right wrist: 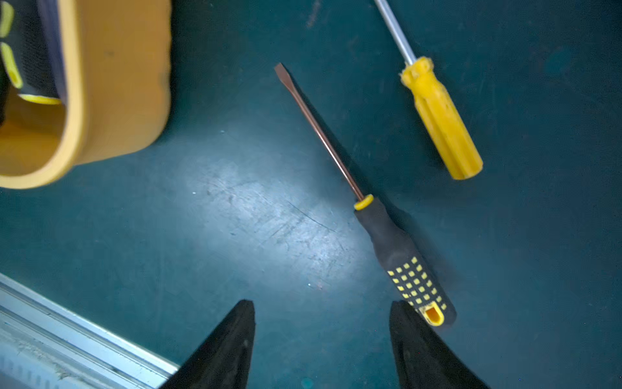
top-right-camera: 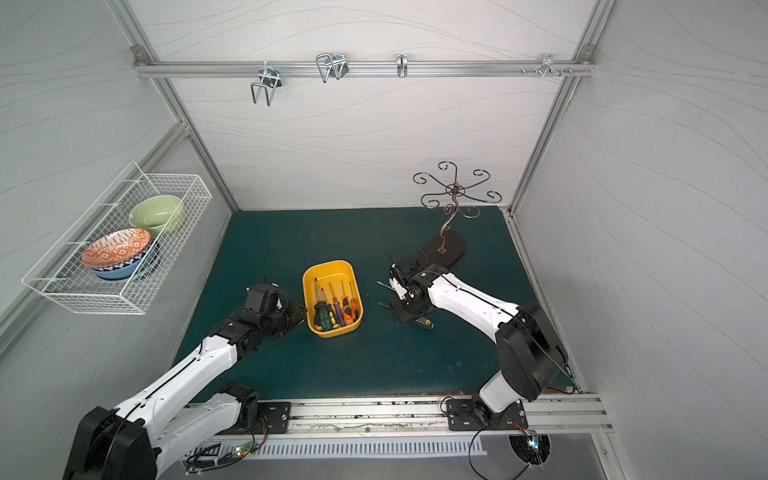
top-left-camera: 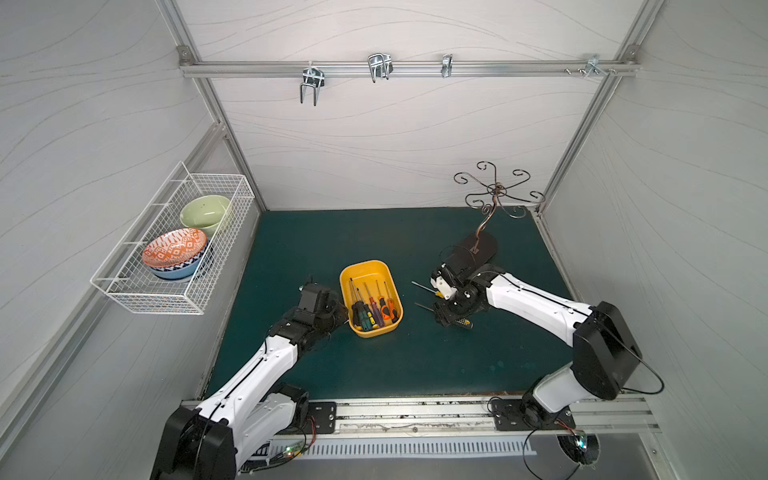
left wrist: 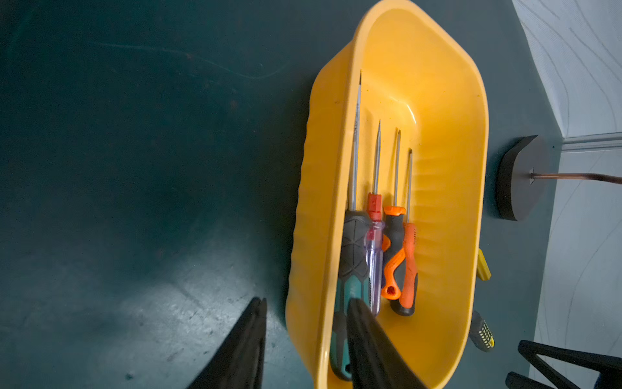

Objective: Put the screwdriver on the desktop into the storage box
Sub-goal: Pick up the screwdriver from the center of the board.

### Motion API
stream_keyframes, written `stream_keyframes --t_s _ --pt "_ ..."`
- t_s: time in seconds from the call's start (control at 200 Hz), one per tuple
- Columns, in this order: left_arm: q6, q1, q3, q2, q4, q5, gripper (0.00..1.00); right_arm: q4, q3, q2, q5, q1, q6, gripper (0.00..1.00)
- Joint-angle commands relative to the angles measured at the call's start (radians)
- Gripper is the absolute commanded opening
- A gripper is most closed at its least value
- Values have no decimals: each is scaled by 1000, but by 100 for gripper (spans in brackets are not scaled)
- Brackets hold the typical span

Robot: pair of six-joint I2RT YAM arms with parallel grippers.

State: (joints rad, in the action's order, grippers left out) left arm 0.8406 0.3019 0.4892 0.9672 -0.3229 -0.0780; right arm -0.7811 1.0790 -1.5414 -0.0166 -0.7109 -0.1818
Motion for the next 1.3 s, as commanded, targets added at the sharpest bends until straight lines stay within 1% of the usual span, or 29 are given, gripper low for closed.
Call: stream_keyframes --t_s 0.0,0.095,0.34,0.445,0.64,0.745,0.936,1.131,1.296 --pt "-14 3 37 -12 45 15 44 -14 -9 -29 -35 33 16 67" --pt "-11 3 30 -26 47 9 46 -6 -26 -65 -77 45 14 67" --pt "1 2 11 -51 43 30 46 -4 -28 -122 -91 48 -29 64" --pt "3 2 5 -58 42 44 46 -6 -30 -138 -87 15 -41 62" --pt "0 2 -1 -53 45 53 46 -26 -9 -180 -92 -82 -66 60" --pt "1 2 -3 -52 44 55 46 -33 6 -204 -104 -110 -76 58" --pt "0 2 -3 -67 32 67 46 -62 39 -233 -157 -123 -93 53" --pt "1 2 -10 -86 23 78 46 -68 39 -233 -166 -128 -97 45" --pt "-1 2 -10 -94 16 83 46 -70 39 -238 -181 -140 -100 42"
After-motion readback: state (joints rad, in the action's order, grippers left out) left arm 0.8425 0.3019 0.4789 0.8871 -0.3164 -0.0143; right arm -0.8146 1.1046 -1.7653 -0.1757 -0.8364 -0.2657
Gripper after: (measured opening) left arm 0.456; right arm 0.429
